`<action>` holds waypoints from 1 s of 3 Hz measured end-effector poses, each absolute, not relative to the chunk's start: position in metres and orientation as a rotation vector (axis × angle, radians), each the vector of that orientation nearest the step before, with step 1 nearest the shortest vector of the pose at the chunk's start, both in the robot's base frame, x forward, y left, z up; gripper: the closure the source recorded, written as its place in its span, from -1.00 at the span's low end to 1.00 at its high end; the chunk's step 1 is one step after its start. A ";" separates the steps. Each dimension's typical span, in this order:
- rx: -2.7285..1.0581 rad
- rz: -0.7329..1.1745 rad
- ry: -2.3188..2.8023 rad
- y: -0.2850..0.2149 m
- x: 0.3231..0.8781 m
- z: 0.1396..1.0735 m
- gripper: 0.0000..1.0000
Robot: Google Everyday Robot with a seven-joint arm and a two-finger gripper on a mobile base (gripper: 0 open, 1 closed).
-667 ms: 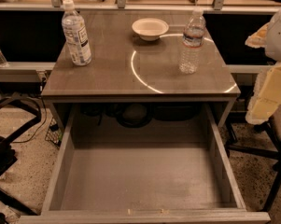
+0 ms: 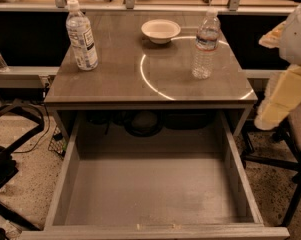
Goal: Pick blue plastic bottle
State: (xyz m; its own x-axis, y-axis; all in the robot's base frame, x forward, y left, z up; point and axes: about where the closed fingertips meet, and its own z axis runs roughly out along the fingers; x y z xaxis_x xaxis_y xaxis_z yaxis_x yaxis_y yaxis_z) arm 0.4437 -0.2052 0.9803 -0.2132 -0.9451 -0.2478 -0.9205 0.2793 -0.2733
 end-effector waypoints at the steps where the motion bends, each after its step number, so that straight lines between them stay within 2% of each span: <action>1: -1.553 0.019 2.110 -0.176 0.447 0.973 -1.00; 2: -1.431 0.165 2.009 -0.156 0.449 0.950 -1.00; 3: -1.204 0.317 1.826 -0.113 0.484 0.968 -1.00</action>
Offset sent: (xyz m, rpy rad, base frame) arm 0.0877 0.0937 0.0435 0.9132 -0.5992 -0.1052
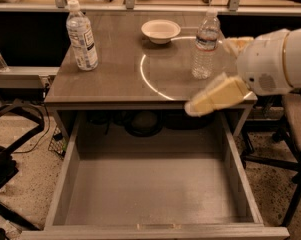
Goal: Pick blue plastic bottle
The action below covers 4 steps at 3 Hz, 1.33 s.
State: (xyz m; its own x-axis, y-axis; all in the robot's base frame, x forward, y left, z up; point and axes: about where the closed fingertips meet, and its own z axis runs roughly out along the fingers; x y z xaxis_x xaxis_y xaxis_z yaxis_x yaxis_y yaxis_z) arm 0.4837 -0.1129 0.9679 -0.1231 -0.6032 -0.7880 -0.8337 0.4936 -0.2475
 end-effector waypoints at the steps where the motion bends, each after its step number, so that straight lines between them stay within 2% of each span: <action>1: -1.001 0.378 1.727 -0.089 0.525 1.006 -1.00; 3: -0.932 0.320 1.694 -0.096 0.539 1.023 -1.00; 4: -0.960 0.334 1.664 -0.075 0.545 1.022 -1.00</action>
Offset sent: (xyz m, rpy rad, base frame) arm 0.0338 0.0211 0.0317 0.1565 -0.0666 -0.0619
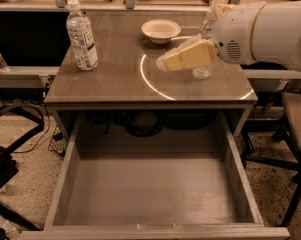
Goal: Pick blue plastic bottle
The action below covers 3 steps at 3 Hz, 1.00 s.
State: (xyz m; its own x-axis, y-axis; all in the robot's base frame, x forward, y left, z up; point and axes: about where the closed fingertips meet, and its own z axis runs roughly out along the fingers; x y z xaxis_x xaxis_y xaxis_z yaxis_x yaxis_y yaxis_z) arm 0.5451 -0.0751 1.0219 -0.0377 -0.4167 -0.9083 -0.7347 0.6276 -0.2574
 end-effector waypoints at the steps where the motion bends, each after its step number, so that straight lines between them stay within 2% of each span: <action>1: -0.958 0.446 1.572 -0.015 0.582 1.005 -1.00; 3: -0.915 0.522 1.537 0.062 0.641 0.967 -1.00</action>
Offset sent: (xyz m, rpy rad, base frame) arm 0.1114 0.1457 -0.0575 0.2132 -0.0360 0.1200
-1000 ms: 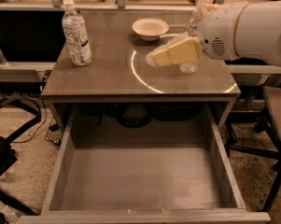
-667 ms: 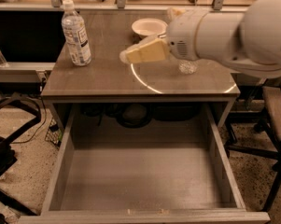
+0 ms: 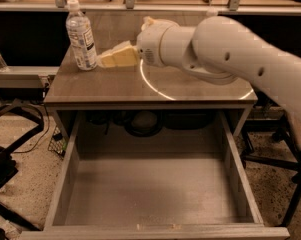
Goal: Pick blue plastic bottle
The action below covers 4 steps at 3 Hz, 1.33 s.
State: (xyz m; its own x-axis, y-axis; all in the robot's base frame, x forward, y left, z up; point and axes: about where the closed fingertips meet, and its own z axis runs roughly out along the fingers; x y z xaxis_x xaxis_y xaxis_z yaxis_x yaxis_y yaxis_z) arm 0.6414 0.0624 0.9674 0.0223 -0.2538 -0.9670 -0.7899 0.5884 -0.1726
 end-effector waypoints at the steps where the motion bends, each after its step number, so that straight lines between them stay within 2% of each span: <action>1: -0.878 0.585 1.506 0.090 0.661 0.956 -1.00; 4: -0.857 0.729 1.423 0.180 0.719 0.949 -1.00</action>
Offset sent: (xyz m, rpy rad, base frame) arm 0.0688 0.0979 -0.0254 0.2297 0.0057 0.0964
